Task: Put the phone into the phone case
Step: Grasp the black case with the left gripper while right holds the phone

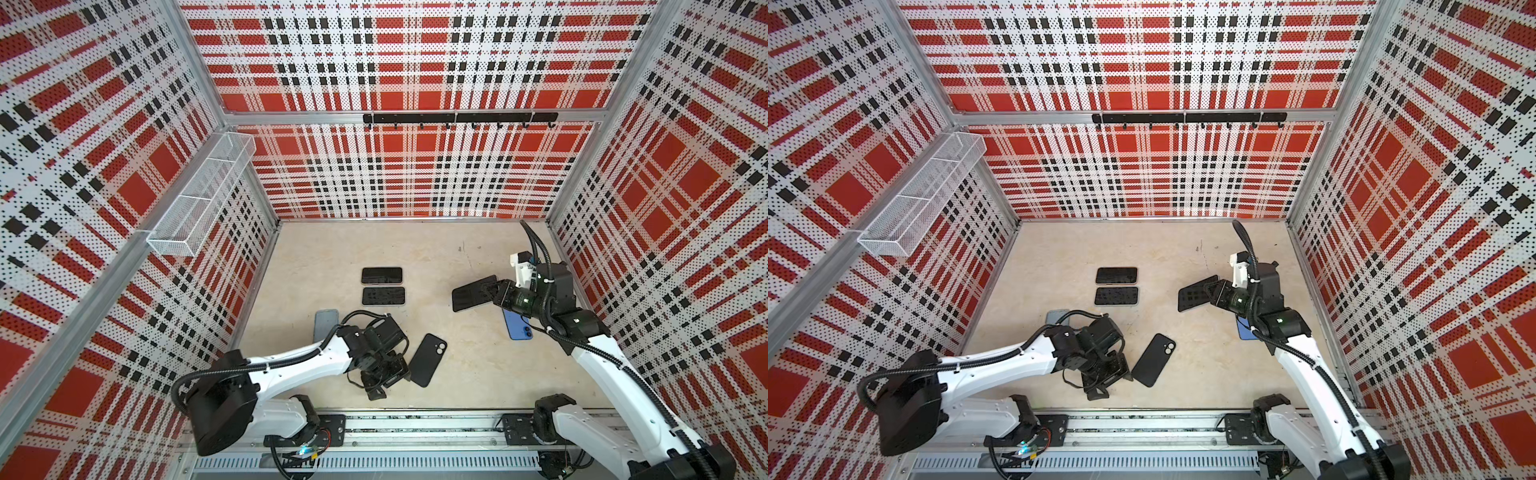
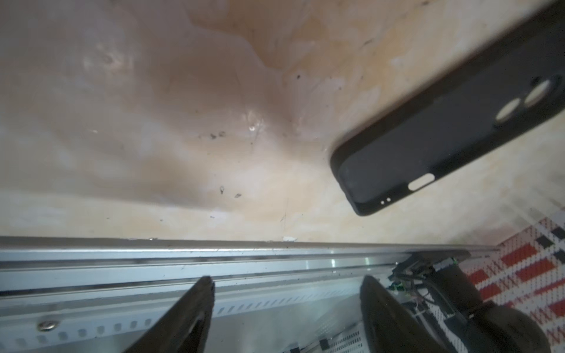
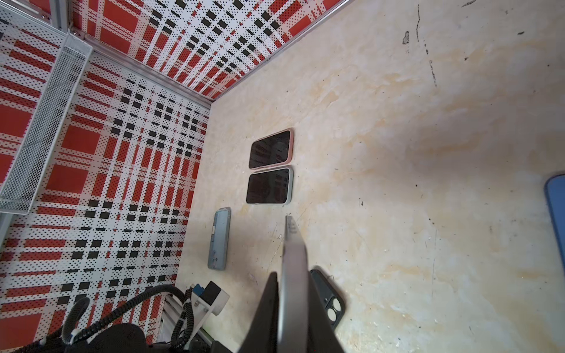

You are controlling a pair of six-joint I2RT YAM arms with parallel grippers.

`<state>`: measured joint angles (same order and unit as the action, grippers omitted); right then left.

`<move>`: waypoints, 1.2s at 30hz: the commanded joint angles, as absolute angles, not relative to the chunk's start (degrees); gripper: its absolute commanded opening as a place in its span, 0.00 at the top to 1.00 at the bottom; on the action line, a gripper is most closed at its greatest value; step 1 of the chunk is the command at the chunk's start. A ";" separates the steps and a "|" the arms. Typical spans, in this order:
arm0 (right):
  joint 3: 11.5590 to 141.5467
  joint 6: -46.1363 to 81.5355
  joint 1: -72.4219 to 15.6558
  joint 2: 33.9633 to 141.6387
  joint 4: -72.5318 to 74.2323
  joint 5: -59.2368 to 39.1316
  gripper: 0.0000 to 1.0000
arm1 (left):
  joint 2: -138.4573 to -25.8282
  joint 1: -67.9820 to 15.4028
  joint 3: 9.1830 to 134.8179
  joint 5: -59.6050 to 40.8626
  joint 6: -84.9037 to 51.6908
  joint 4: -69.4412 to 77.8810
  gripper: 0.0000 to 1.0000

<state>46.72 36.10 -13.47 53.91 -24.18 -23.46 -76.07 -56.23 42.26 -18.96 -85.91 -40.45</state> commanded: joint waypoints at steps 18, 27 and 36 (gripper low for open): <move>46.73 32.74 -13.62 45.66 -19.99 -24.37 1.00 | -90.75 -65.34 45.53 -2.95 -114.59 -24.57 0.59; 47.80 32.21 -13.57 43.51 -22.70 -23.28 1.00 | -92.83 -59.97 47.61 -4.08 -104.64 -29.02 0.95; 51.19 30.00 -13.57 42.83 -30.47 -24.89 1.00 | -98.19 -45.07 67.99 -0.67 -48.72 -55.01 1.00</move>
